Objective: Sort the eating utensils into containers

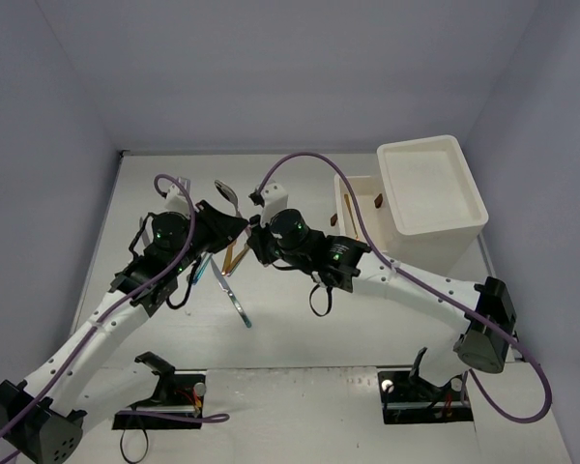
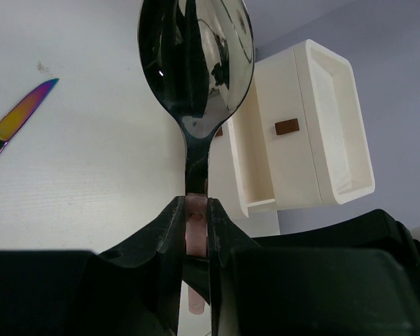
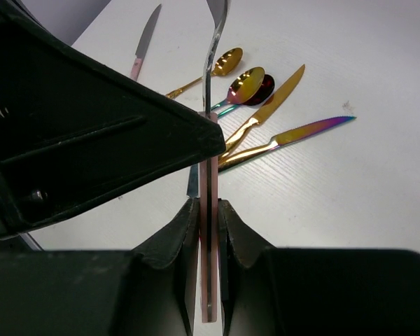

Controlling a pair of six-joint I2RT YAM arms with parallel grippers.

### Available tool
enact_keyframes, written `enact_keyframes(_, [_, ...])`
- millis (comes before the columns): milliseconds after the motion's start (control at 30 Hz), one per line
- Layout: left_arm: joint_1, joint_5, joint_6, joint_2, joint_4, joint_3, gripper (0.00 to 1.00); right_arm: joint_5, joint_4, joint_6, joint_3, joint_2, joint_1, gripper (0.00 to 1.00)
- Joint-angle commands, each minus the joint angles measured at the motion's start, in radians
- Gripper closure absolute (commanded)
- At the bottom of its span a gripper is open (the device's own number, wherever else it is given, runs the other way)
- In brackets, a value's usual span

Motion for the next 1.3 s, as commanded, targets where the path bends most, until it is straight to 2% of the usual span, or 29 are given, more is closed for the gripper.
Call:
enact_keyframes(0, [-0.011,-0.015,0.068,-0.013,0.008,0.038,0.87,0.074,0.069,-0.015,0.027,-0.021,0.004,1.0])
enact_keyframes(67, [-0.011,-0.055,0.105,-0.023,-0.038,0.049,0.6,0.116,0.062,-0.017,0.006,-0.038,-0.001,1.0])
enact_keyframes(133, [-0.012,-0.104,0.147,-0.037,-0.087,0.061,0.46,0.154,0.04,-0.008,-0.017,-0.053,-0.013,1.0])
enact_keyframes(200, [-0.011,-0.177,0.216,-0.052,-0.164,0.083,0.38,0.17,0.016,0.002,-0.039,-0.069,-0.043,1.0])
enact_keyframes(367, [-0.011,-0.322,0.378,-0.107,-0.32,0.126,0.35,0.186,-0.069,0.029,-0.098,-0.122,-0.157,1.0])
enact_keyframes(567, [-0.009,-0.459,0.548,-0.184,-0.427,0.108,0.35,0.193,-0.167,-0.009,-0.144,-0.185,-0.355,1.0])
enact_keyframes(800, [-0.01,-0.455,0.571,-0.231,-0.459,0.017,0.35,0.139,-0.181,-0.036,-0.201,-0.188,-0.516,1.0])
enact_keyframes(1067, [-0.007,-0.432,0.592,-0.175,-0.45,-0.029,0.35,0.114,-0.154,-0.115,-0.195,-0.088,-0.607,1.0])
enact_keyframes(1167, [-0.007,-0.429,0.62,-0.126,-0.44,-0.015,0.35,0.083,-0.135,-0.128,-0.186,-0.073,-0.611,0.95])
enact_keyframes(1267, [0.003,-0.427,0.652,-0.081,-0.428,0.007,0.35,0.06,-0.125,-0.135,-0.177,-0.075,-0.611,0.79])
